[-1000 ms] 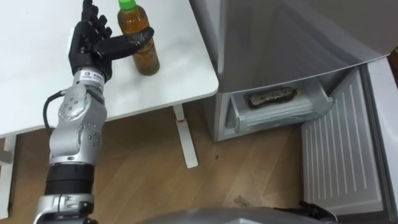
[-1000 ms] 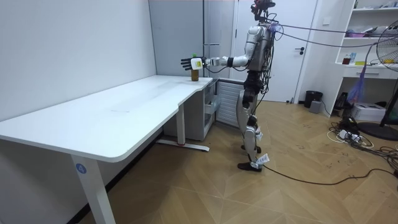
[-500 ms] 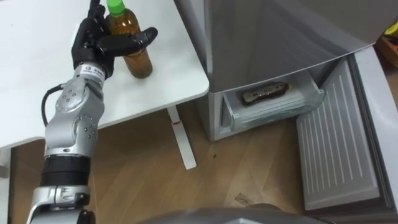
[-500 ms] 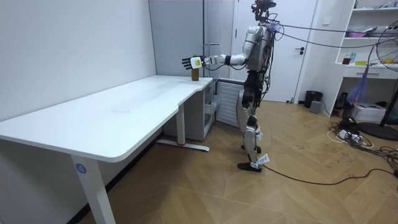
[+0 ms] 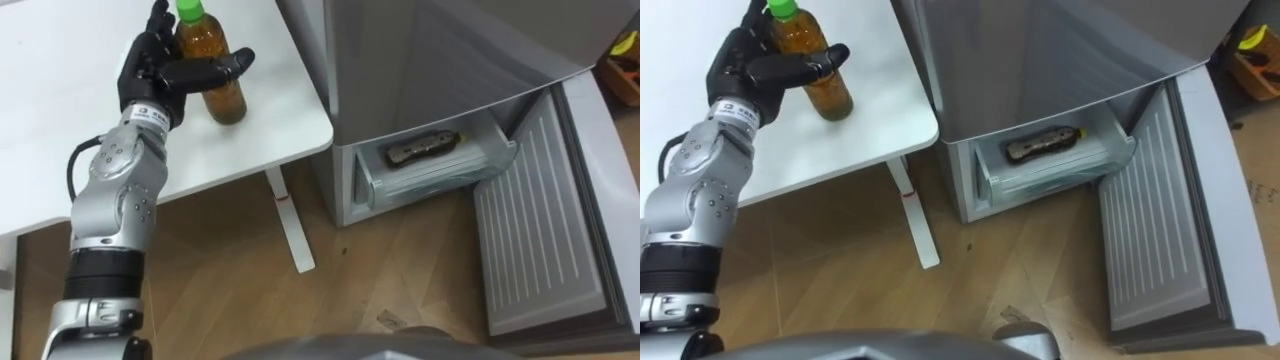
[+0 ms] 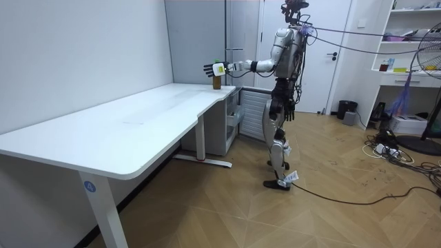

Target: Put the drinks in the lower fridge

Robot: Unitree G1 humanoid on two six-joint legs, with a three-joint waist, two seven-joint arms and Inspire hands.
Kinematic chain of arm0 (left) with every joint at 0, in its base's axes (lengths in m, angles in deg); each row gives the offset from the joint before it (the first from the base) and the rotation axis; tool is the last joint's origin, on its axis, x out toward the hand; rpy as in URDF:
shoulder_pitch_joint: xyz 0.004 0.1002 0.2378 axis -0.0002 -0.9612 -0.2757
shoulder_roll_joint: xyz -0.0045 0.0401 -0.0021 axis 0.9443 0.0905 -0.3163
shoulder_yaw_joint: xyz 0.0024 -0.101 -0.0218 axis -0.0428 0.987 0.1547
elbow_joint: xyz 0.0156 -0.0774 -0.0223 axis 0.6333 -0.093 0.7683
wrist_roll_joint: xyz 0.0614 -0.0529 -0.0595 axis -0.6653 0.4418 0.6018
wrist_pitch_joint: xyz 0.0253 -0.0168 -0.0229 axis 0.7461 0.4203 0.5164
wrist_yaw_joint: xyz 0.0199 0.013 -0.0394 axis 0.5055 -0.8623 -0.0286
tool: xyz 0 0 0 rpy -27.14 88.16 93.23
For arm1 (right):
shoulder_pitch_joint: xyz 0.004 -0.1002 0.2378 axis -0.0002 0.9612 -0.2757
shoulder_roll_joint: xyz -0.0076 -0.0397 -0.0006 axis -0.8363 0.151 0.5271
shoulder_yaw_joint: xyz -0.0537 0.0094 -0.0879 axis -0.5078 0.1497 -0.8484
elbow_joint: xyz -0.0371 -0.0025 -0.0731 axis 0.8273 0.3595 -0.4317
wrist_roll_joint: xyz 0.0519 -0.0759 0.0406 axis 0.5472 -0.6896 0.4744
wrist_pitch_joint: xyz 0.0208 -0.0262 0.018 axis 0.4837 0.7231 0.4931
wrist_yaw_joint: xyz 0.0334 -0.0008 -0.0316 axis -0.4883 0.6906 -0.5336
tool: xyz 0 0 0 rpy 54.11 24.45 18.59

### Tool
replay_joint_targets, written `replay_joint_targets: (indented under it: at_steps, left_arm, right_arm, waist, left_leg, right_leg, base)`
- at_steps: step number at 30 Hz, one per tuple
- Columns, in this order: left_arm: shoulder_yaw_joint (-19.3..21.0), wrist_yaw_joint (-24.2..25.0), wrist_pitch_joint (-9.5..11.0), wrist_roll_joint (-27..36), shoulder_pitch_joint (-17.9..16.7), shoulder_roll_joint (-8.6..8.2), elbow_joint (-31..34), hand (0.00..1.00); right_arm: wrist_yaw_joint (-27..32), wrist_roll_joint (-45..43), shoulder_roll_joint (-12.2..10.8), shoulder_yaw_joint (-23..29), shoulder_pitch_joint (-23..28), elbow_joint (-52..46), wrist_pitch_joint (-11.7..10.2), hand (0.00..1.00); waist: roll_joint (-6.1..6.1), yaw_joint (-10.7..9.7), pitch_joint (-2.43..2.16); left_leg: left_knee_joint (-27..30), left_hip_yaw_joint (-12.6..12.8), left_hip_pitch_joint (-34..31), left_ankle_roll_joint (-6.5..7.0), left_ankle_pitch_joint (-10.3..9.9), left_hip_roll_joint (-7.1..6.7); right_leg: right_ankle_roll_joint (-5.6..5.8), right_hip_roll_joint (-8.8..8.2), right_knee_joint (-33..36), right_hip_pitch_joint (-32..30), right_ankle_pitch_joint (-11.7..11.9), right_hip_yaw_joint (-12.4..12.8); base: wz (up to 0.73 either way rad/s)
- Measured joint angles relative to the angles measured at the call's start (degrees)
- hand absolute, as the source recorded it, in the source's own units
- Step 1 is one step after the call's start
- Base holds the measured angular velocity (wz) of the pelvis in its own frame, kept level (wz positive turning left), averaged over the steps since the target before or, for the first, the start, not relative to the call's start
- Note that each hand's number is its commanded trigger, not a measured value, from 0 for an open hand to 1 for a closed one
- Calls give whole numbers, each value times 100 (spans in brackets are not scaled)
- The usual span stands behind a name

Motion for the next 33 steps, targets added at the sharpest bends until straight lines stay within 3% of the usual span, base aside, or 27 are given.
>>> replay_joint_targets:
  at_steps: [5, 9, 14, 28, 33]
  left_arm:
    - [-2, -4, -43, -7, 0, 3, -1, 100]
    - [-27, 17, -256, -6, -1, 10, -8, 100]
    - [-30, 0, -371, -7, -1, 11, -81, 100]
    - [-23, -34, -386, -68, 3, 14, -118, 100]
    - [-22, -66, -386, -86, 2, -17, -43, 100]
  right_arm:
    - [-44, -130, -6, -3, -3, 1, 19, 0]
    - [-52, -147, -21, -2, -8, -1, 21, 0]
    - [-54, -153, -49, -2, -3, -1, 22, 0]
    - [-73, -202, -61, -2, -59, -57, 22, 0]
    - [13, -190, -104, -35, -84, -112, 24, 0]
  waist:
    - [-3, 2, 2]
    - [-44, -8, 29]
    - [-50, -17, 32]
    - [-55, -82, 29]
    - [-85, -14, 9]
  left_leg:
    - [-2, 0, 12, 0, 0, 0]
    - [-2, 0, 7, 0, 0, 0]
    - [-1, 0, -78, 0, 0, 0]
    - [1, -1, -107, 0, 0, 0]
    - [33, -18, -162, 1, 0, 1]
  right_leg:
    - [0, 1, 12, -6, 0, 12]
    - [-1, 4, 7, -16, 1, 23]
    - [-3, 4, 36, -114, 2, 24]
    - [-3, 5, 92, -182, 2, 36]
    - [-3, 5, 80, -195, 2, -10]
  base:
    - [-2]
    - [-1]
    - [0]
    - [-1]
    - [3]
